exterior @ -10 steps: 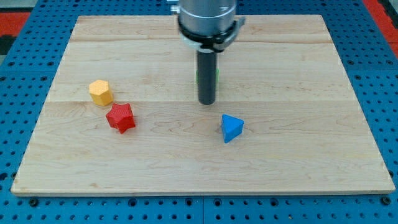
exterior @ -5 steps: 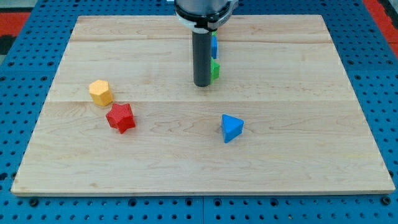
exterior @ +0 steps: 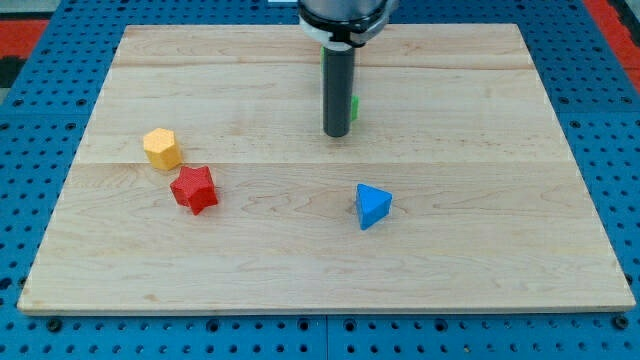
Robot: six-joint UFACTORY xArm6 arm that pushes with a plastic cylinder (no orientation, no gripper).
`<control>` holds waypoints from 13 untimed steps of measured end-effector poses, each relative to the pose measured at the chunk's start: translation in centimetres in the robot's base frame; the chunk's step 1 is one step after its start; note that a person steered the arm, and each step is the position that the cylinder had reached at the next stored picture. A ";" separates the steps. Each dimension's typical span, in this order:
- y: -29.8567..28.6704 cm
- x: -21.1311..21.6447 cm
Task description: Push the green star into the bottom side of the vertical line of blocks
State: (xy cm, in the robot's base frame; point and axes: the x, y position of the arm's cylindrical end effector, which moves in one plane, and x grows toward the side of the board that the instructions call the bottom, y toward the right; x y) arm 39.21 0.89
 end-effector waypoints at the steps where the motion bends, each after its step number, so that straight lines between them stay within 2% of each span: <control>1: -0.9 0.0; 4: -0.9 -0.2; 6: -0.9 -2.8; 8: -0.9 -1.9; 10: 4.0 -1.3; 13: 4.5 -2.3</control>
State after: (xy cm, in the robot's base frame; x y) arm 36.89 5.44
